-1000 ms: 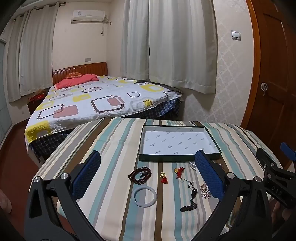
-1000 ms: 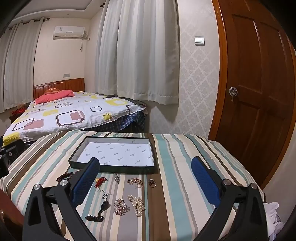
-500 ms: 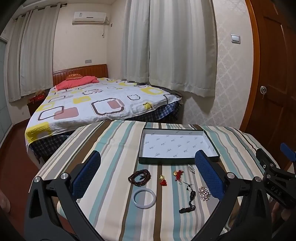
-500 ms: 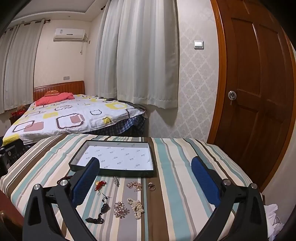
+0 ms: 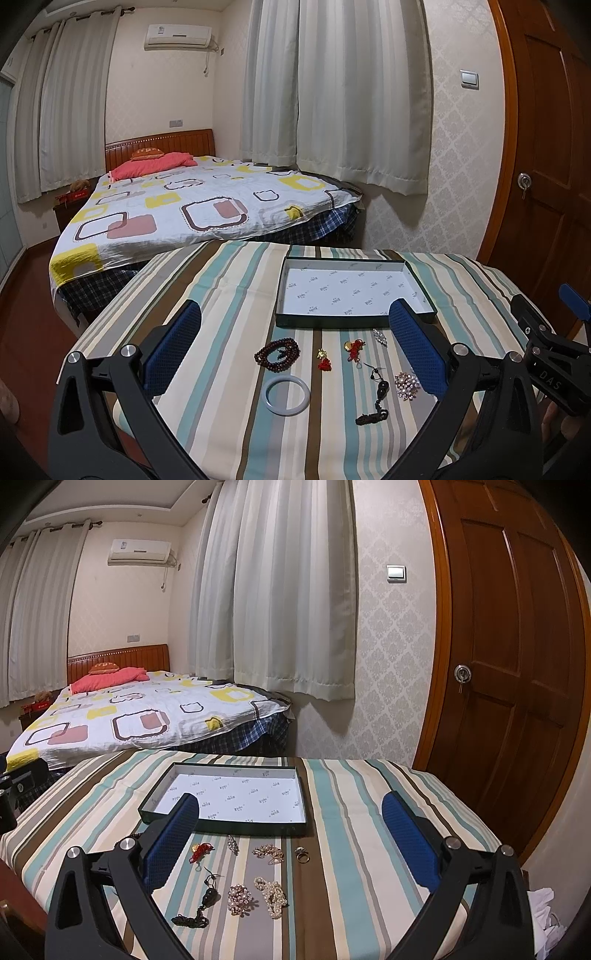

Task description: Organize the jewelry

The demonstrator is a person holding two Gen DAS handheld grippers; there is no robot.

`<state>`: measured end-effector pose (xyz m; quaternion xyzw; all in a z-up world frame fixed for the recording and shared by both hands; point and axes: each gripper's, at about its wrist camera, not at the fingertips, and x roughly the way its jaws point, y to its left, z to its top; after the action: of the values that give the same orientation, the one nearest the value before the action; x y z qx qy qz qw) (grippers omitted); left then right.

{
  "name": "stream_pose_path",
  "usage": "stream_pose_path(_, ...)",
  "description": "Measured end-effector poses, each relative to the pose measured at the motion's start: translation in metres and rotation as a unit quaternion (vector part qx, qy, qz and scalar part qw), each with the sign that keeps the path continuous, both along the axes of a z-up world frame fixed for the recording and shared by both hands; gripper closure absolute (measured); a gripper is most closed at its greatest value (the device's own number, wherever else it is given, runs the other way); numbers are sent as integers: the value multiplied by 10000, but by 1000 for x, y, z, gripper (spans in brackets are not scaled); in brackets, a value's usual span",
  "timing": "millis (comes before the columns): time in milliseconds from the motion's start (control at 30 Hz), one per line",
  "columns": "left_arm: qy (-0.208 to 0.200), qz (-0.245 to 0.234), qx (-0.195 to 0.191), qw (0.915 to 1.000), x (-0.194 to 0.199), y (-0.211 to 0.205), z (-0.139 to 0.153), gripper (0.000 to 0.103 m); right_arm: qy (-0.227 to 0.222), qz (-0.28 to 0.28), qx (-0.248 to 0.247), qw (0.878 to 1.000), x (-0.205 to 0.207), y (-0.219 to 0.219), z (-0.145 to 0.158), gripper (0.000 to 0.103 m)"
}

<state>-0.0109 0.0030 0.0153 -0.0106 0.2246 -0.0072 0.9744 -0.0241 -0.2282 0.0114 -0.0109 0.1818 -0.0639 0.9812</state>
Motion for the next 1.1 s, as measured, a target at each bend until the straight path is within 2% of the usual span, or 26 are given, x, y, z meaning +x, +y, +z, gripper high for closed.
stream_pose_path(1100,18,-2,-10,10000,-3,-2,2,4,-20,4,-8,10000,-2,2,-5,6)
